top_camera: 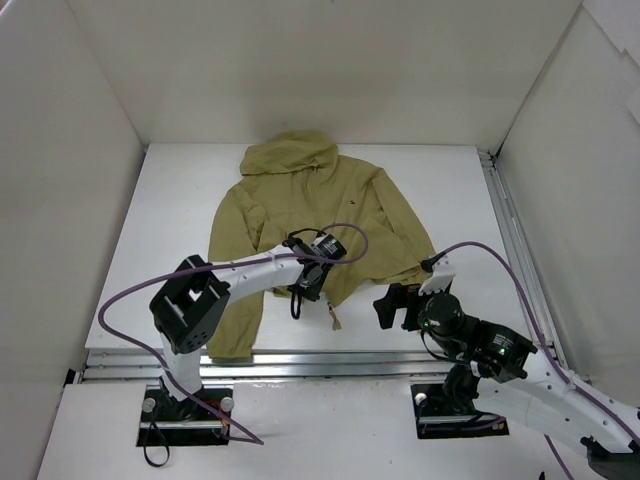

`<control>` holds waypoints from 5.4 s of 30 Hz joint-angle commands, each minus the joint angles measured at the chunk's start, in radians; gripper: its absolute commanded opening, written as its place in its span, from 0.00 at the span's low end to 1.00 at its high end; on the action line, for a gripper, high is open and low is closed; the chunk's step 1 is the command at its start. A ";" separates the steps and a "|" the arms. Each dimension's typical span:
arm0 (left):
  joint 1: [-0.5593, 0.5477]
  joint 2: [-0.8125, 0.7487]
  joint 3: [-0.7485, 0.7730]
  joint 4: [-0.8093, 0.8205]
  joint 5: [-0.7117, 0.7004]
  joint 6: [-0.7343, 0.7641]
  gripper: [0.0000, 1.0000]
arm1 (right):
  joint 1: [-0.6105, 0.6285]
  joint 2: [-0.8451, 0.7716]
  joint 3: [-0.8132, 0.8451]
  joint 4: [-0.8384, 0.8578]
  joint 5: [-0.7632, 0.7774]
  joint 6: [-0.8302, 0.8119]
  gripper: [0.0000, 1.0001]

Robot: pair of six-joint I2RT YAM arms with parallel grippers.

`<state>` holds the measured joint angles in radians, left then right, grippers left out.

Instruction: Zip up the jacket

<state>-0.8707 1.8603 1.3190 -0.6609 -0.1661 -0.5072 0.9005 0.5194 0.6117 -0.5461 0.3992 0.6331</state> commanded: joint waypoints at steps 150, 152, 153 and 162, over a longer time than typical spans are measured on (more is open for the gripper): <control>0.325 -0.593 -0.707 0.753 0.682 -0.103 0.00 | -0.169 1.145 0.382 0.344 -0.364 -0.365 0.53; 0.325 -0.587 -0.707 0.753 0.685 -0.102 0.00 | -0.169 1.151 0.384 0.342 -0.362 -0.363 0.53; 0.325 -0.589 -0.707 0.754 0.686 -0.100 0.00 | -0.166 1.159 0.382 0.342 -0.365 -0.365 0.53; 0.325 -0.589 -0.707 0.742 0.686 -0.091 0.00 | -0.149 1.209 0.365 0.333 -0.364 -0.352 0.47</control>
<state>-0.5541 1.2827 0.6052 0.0284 0.4995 -0.6231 0.7391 1.6997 0.9710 -0.2138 0.0418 0.2783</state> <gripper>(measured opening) 0.003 0.479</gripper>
